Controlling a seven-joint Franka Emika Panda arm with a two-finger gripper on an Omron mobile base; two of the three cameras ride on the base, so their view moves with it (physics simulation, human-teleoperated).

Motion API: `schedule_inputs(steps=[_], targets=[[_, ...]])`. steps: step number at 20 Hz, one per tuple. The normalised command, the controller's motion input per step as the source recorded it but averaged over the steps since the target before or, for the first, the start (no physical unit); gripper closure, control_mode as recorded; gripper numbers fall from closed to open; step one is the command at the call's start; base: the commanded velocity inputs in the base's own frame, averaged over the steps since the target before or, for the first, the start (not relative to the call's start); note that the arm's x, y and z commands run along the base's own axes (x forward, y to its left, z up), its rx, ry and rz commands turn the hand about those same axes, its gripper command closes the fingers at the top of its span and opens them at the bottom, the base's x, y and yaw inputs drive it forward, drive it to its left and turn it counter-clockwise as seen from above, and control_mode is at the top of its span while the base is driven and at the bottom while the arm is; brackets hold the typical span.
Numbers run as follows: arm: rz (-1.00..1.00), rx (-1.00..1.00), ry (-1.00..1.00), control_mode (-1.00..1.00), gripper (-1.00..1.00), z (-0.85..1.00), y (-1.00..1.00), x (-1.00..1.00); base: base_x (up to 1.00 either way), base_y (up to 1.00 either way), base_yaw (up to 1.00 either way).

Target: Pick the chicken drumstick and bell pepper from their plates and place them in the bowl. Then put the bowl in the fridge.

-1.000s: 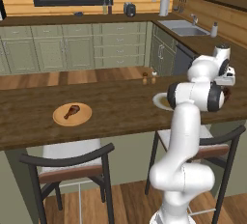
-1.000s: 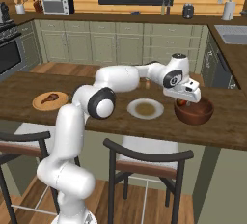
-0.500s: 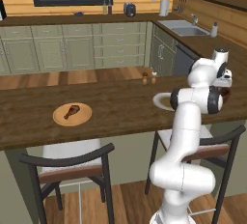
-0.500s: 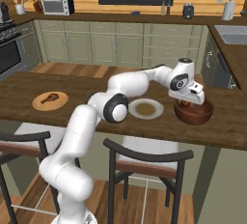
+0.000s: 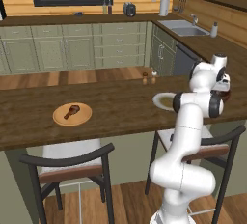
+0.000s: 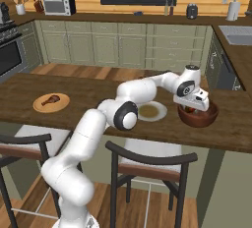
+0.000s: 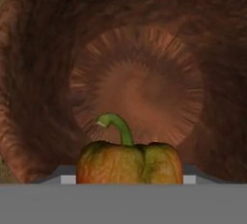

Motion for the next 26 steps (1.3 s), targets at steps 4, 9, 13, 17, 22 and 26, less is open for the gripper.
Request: schedule_inputs(steps=[4, 9, 13, 17, 22, 26], targets=[[0.00, 0.00, -0.01, -1.00, -1.00, 0.00, 0.13, 0.00, 0.00, 0.00, 0.00], [0.00, -0.03, -0.07, -1.00, -1.00, 0.00, 0.23, -0.05, 0.00, 0.00, 0.00], [0.00, -0.04, -0.18, -1.00, -1.00, 0.10, 0.29, -0.56, 0.00, 0.00, 0.00], [0.00, 0.04, -0.03, -1.00, -1.00, 0.09, 0.58, -0.99, 0.00, 0.00, 0.00], [0.00, -0.03, -0.12, -1.00, -1.00, 0.23, 0.97, -0.83, 0.00, 0.00, 0.00], [0.00, -0.01, 0.00, -1.00, -1.00, 0.26, 0.98, -0.67, 0.00, 0.00, 0.00]])
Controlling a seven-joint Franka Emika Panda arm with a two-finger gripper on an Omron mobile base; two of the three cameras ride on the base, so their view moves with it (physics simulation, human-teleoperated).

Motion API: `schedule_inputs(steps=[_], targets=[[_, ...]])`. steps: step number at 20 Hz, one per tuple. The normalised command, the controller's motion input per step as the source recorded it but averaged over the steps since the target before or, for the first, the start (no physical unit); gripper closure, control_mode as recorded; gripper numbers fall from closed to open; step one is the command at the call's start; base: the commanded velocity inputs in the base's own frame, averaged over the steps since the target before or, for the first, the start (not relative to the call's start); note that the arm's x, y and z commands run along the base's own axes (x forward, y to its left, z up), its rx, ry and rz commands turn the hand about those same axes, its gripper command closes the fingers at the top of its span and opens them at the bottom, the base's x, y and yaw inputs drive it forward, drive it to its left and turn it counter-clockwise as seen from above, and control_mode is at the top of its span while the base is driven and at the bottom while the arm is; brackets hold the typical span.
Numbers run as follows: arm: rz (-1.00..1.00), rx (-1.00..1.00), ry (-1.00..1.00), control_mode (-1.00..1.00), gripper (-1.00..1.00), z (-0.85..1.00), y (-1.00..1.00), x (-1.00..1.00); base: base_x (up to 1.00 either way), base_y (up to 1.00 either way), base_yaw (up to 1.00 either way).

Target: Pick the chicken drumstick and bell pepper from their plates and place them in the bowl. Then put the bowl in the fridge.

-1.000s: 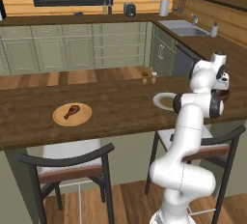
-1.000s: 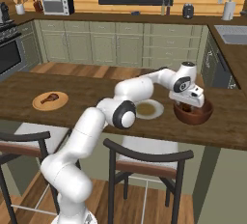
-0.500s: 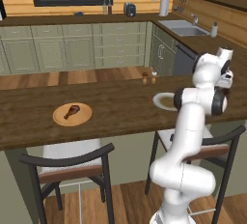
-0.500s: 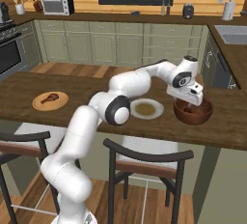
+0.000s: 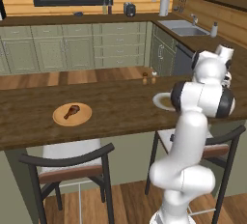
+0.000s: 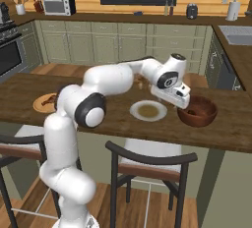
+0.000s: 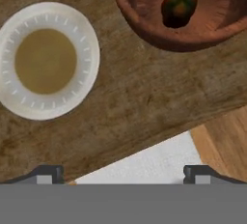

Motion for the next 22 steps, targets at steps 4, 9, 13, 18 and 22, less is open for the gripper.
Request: schedule_inputs(steps=[4, 9, 13, 18, 22], targets=[[0.06, 0.00, 0.00, -1.00, -1.00, 0.28, 1.00, -0.37, 0.00, 0.00, 0.00], [0.06, 0.00, 0.01, -1.00, -1.00, 0.45, 1.00, -0.10, 0.00, 0.00, 0.00], [0.00, 0.00, 0.13, -1.00, -1.00, 0.34, 1.00, 0.00, 0.00, 0.00, 0.00], [0.02, 0.00, 0.15, -1.00, -1.00, 0.25, 1.00, 0.00, 0.00, 0.00, 0.00], [0.06, 0.00, 0.19, -1.00, -1.00, 0.09, 1.00, 0.01, 0.00, 0.00, 0.00]])
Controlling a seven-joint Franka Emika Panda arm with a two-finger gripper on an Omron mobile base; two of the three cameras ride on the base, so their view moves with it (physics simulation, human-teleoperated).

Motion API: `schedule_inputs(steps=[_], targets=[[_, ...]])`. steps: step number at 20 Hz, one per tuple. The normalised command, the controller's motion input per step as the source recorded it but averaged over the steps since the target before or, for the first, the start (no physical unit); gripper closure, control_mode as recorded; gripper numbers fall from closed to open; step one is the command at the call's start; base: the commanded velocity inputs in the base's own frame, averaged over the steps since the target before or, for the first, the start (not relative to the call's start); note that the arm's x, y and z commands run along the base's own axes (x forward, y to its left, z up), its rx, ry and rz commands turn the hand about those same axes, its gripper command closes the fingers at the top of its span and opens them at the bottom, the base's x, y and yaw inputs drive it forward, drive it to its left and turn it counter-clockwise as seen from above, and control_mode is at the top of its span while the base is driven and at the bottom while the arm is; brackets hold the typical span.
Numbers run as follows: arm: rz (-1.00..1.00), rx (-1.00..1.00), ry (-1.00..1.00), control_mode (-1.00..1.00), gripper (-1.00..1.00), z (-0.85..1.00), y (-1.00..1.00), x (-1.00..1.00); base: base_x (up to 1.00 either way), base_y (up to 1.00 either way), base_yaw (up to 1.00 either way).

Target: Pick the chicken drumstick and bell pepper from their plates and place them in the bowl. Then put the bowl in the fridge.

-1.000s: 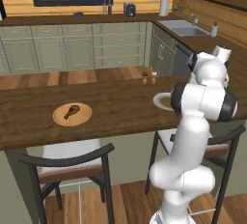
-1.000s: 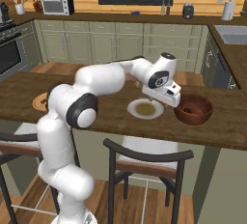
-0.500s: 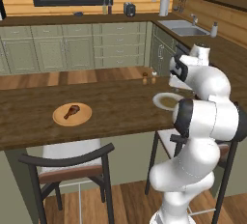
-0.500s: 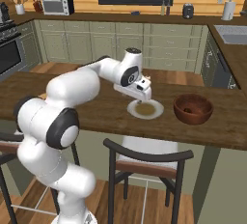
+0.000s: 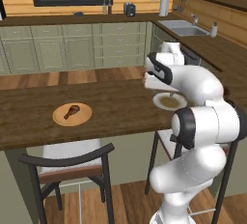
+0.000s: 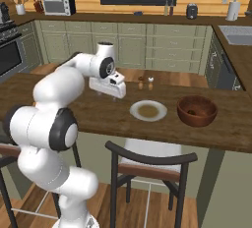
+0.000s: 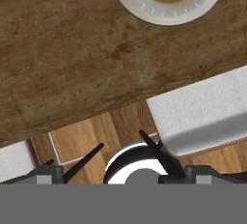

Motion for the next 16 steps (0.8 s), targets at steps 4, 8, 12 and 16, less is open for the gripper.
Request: schedule_inputs(steps=[4, 8, 12, 16], targets=[[0.04, 0.00, 0.15, -1.00, -1.00, 0.00, 1.00, 0.02, 0.00, 0.00, 0.00], [0.05, 0.00, 0.10, -1.00, -1.00, 0.00, 1.00, 0.23, 0.00, 0.00, 0.00], [0.06, 0.00, 0.03, -1.00, -1.00, 0.00, 1.00, 0.28, 0.00, 0.00, 0.00], [0.06, 0.00, 0.00, -1.00, -1.00, -0.02, 1.00, 0.24, 0.00, 0.00, 0.00]])
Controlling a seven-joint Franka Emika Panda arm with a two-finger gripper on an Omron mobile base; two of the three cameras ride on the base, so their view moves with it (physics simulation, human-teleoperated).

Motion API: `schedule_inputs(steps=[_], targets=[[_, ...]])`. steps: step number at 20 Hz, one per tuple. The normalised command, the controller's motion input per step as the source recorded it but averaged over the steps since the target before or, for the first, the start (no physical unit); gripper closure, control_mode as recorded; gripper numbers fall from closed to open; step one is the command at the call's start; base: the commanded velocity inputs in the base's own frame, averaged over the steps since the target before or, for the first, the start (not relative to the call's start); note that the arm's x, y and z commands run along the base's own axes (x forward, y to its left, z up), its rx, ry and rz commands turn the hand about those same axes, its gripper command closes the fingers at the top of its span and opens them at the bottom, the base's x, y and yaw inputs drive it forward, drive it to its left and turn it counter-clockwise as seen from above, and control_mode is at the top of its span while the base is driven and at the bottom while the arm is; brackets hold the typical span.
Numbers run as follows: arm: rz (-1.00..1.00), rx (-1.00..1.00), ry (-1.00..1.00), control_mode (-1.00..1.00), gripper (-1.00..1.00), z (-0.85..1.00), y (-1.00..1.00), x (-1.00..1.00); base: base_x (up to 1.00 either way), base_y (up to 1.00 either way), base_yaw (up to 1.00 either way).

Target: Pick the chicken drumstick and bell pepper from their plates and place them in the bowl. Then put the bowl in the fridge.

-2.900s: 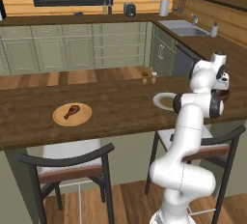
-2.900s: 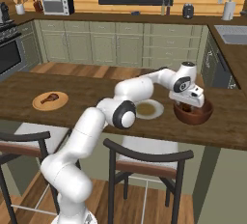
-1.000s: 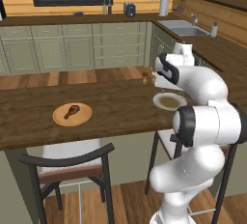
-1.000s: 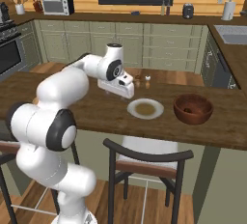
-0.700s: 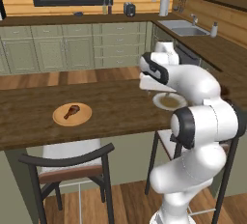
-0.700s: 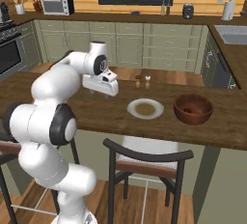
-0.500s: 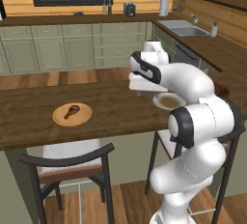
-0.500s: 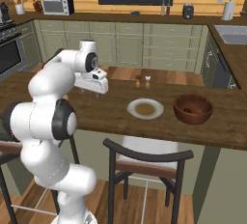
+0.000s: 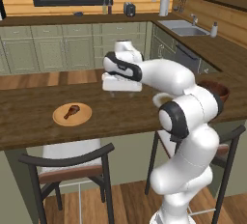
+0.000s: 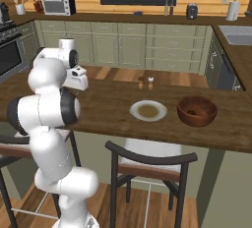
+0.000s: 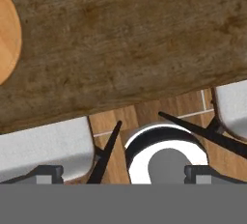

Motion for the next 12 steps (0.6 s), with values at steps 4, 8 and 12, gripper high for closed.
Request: schedule_inputs(steps=[4, 8, 12], targets=[[0.01, 0.01, 0.00, -1.00, -1.00, -0.12, 1.00, 0.08, 0.00, 0.00, 0.00], [0.00, 0.09, 0.00, -1.00, -1.00, -0.32, 0.99, 0.24, 0.00, 0.00, 0.00], [-0.08, 0.09, 0.03, -1.00, -1.00, -0.35, 0.86, 0.44, 0.00, 0.00, 0.00]])
